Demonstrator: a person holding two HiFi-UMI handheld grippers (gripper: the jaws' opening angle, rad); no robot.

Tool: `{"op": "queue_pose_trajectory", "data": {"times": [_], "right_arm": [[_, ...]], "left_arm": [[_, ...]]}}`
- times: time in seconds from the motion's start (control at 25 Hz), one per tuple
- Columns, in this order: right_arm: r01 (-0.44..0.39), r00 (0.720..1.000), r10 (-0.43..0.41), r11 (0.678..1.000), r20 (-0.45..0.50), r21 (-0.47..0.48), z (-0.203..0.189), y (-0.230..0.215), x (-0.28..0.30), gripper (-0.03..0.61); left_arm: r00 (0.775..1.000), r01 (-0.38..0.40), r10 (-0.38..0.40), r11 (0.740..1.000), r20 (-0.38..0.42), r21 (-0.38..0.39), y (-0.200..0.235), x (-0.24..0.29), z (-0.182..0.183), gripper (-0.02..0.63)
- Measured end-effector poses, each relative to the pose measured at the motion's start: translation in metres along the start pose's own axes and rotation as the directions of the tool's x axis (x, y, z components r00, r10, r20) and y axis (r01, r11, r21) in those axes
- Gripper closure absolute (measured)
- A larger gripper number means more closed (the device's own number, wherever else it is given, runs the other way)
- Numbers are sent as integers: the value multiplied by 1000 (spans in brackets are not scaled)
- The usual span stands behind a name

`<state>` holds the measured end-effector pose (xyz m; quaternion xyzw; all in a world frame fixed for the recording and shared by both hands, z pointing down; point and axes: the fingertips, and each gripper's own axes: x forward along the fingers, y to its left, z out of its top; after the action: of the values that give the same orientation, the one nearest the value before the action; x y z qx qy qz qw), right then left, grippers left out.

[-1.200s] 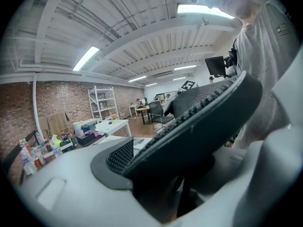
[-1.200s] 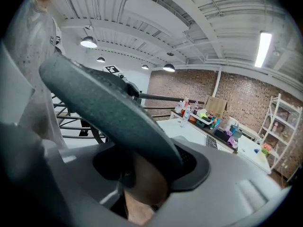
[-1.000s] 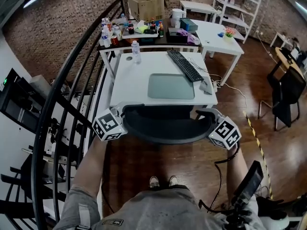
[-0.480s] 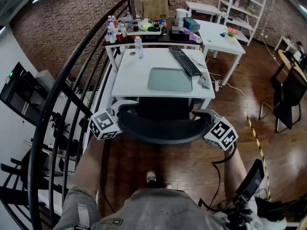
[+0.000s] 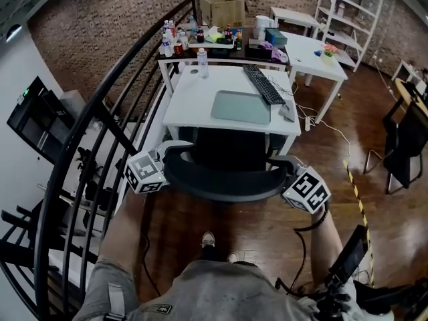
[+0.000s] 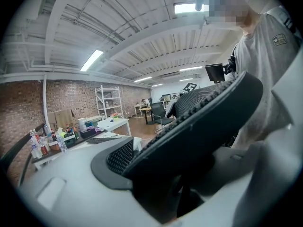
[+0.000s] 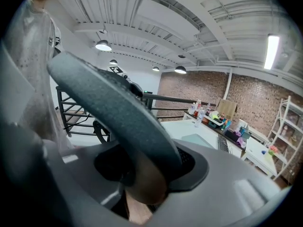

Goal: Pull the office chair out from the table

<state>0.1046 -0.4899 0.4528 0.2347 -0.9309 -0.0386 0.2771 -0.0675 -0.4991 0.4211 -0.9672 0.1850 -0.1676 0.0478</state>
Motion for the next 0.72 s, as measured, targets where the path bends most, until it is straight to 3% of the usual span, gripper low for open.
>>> {"op": "queue_pose_trajectory", "data": {"times": [0.72], "right_arm": [[30, 999, -30, 999, -11, 16, 4, 91, -39, 370]], "left_arm": [[1000, 7, -7, 999, 17, 33, -86, -49, 3, 353]]}}
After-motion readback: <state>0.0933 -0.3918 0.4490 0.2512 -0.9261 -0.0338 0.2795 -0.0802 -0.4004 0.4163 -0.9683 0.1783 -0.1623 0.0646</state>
